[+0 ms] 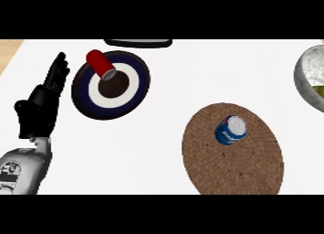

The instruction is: Pick the pear from the placemat and place it in the bowl

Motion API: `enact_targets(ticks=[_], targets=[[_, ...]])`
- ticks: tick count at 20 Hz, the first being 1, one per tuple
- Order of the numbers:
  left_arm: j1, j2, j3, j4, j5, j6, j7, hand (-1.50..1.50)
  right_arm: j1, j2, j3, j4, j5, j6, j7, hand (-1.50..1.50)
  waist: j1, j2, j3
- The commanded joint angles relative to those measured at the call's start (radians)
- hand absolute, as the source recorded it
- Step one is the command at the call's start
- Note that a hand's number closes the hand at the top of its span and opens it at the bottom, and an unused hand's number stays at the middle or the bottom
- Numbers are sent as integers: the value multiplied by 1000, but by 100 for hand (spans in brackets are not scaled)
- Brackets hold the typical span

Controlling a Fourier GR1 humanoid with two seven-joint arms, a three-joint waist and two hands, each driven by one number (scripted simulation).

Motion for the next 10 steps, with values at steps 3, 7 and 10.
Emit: enact_targets(ticks=[3, 7, 10], targets=[[31, 8, 22, 10, 22, -19, -25, 0, 70, -113, -60, 41, -58, 225, -71, -150, -21, -3, 1], [30, 12, 23, -1, 5, -9, -20, 0, 115, -160, -60, 31, -64, 363, -92, -150, -27, -8, 2], [42, -28, -3, 14, -29, 32, -35, 0, 183, -123, -47, 8, -56, 365, -151, -150, -35, -5, 4]])
